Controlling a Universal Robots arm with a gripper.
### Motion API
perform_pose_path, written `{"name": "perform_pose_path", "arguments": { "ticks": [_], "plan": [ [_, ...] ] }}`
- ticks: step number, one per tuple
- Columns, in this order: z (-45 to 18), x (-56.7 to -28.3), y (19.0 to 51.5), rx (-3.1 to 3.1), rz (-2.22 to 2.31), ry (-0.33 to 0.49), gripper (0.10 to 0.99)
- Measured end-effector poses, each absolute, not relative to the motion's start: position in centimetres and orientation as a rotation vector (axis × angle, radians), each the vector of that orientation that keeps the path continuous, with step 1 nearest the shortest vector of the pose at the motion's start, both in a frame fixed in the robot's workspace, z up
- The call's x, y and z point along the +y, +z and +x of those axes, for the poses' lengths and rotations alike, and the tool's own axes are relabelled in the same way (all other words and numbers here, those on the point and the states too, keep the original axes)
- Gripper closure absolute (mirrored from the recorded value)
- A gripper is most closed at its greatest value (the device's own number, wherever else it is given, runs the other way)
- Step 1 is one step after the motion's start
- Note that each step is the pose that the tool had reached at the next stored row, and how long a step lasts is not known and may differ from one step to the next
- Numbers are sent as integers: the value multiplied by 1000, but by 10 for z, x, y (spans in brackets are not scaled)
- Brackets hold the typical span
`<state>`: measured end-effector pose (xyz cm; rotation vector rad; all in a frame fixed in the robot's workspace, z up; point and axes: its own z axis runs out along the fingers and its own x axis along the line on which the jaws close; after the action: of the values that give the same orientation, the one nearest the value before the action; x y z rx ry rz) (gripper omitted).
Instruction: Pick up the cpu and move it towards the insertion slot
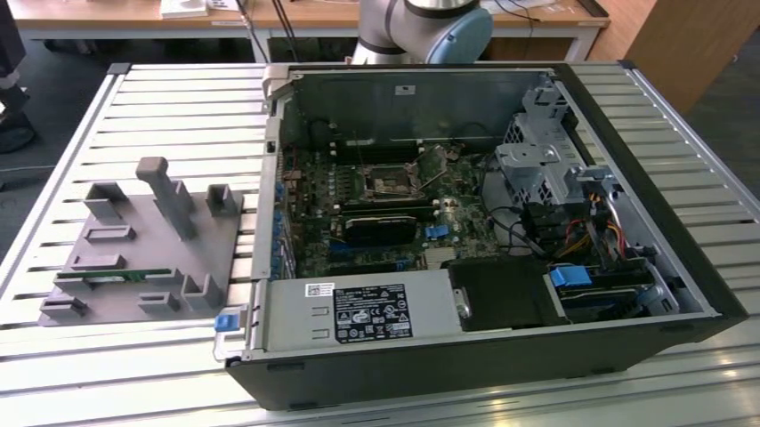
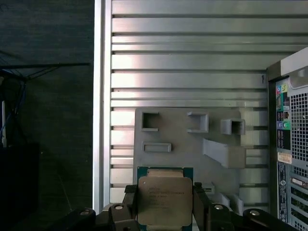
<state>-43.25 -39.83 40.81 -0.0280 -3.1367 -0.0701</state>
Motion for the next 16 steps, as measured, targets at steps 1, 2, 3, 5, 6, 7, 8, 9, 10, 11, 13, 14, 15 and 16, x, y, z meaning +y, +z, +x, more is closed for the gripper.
{"name": "perform_pose_path", "arguments": {
  "ticks": [1,2,3,5,6,7,8,9,10,11,13,14,15,16],
  "plan": [
    [-432,-398,408,-3137,-28,-70,541],
    [-431,-398,408,-3137,-28,-70,541],
    [-430,-398,408,-3137,-28,-70,541],
    [-429,-398,408,-3137,-28,-70,541],
    [-428,-398,408,-3137,-28,-70,541],
    [-427,-398,408,-3137,-28,-70,541],
    [-426,-398,408,-3137,-28,-70,541],
    [-425,-398,408,-3137,-28,-70,541],
    [-424,-398,408,-3137,-28,-70,541],
    [-423,-398,408,-3137,-28,-70,541],
    [-421,-398,408,-3137,-28,-70,541],
    [-419,-398,408,-3137,-28,-70,541],
    [-418,-398,408,-3137,-28,-70,541],
    [-417,-398,408,-3137,-28,-70,541]
  ]
}}
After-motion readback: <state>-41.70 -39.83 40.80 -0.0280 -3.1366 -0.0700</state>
